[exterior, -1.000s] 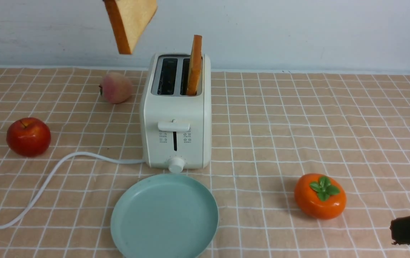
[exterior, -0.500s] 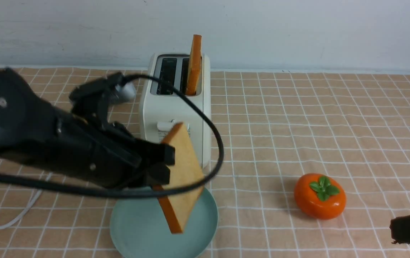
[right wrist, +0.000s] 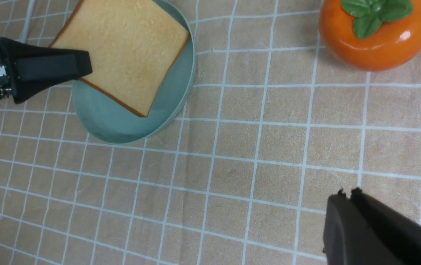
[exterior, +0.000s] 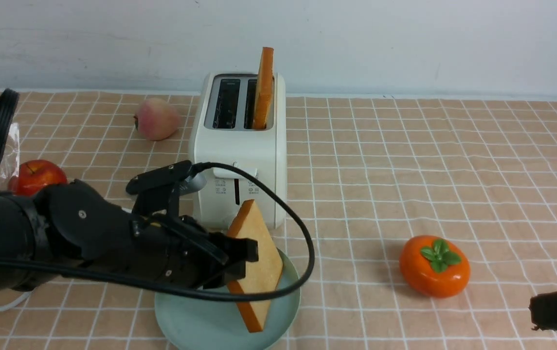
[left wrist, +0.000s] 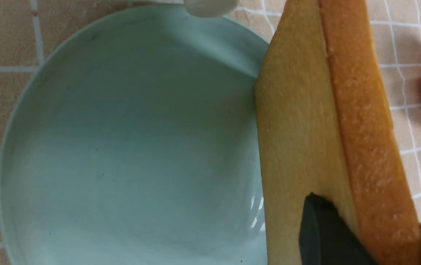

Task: Take toasted bread from bread machine on light coffee tablecloth place on plate.
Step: 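Place the slice of bread on the plate with the left gripper, then grasp the toast slice in the toaster and pull it up out of the slot with the right gripper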

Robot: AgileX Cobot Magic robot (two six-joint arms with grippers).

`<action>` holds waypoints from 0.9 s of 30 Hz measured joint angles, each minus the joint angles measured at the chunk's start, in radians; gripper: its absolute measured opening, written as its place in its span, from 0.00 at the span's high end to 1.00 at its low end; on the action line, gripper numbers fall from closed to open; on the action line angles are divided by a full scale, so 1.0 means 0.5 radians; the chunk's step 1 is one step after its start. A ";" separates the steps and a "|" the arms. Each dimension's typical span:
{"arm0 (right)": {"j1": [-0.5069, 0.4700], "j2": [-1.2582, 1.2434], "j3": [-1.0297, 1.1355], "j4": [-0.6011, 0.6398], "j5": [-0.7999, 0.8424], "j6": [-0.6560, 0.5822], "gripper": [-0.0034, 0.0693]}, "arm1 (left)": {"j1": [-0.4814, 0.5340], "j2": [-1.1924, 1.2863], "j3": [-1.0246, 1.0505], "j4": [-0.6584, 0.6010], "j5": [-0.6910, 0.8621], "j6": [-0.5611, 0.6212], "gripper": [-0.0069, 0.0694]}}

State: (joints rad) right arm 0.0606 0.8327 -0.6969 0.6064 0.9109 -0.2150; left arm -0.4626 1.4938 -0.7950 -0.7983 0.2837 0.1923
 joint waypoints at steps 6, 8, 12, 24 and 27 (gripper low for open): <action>0.000 0.000 0.000 0.000 0.000 0.000 0.93 | 0.000 0.000 0.000 0.236 0.053 0.004 0.47; 0.000 0.000 0.000 0.002 0.000 0.000 0.93 | 0.000 -0.003 0.000 0.392 0.127 -0.025 0.35; 0.000 0.000 0.000 0.045 0.008 0.000 0.93 | 0.030 -0.044 0.000 0.640 0.272 -0.212 0.28; 0.037 0.272 -0.518 0.131 0.176 0.000 0.92 | 0.253 -0.428 -0.129 1.761 1.021 -1.381 0.70; 0.169 0.491 -0.712 0.133 0.180 0.000 0.91 | 0.253 -0.572 -0.129 1.778 1.148 -1.396 0.90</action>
State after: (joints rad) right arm 0.1451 1.0782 -1.0531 0.6727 1.0009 -0.2150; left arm -0.3362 1.2079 -0.8597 0.0906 0.8580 -0.5056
